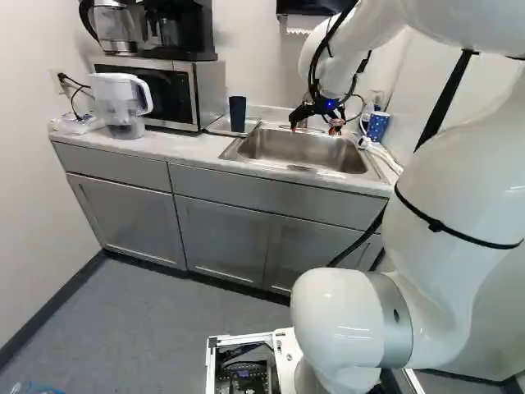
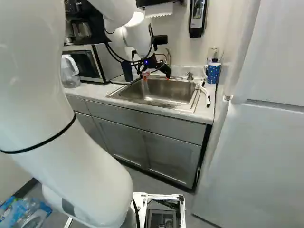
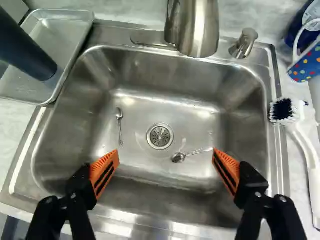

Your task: Rinse the cup and place it in the tray

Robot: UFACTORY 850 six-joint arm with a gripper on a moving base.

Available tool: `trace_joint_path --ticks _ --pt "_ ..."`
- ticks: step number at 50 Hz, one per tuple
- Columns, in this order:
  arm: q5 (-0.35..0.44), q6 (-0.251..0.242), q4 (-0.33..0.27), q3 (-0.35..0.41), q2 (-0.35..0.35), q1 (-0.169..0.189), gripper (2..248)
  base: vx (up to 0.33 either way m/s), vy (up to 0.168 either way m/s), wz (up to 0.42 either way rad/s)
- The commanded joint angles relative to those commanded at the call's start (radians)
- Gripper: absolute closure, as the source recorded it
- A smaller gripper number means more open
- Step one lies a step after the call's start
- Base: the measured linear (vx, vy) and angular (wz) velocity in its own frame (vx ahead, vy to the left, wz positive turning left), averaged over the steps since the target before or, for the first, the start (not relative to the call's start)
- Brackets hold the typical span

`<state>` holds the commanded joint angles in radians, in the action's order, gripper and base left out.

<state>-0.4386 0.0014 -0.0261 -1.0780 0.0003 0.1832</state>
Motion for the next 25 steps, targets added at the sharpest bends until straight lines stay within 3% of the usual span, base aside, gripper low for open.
trace_joint_path --ticks 25 --pt "0.000 0.000 0.000 0.000 0.000 0.000 3 -0.035 0.048 0.003"
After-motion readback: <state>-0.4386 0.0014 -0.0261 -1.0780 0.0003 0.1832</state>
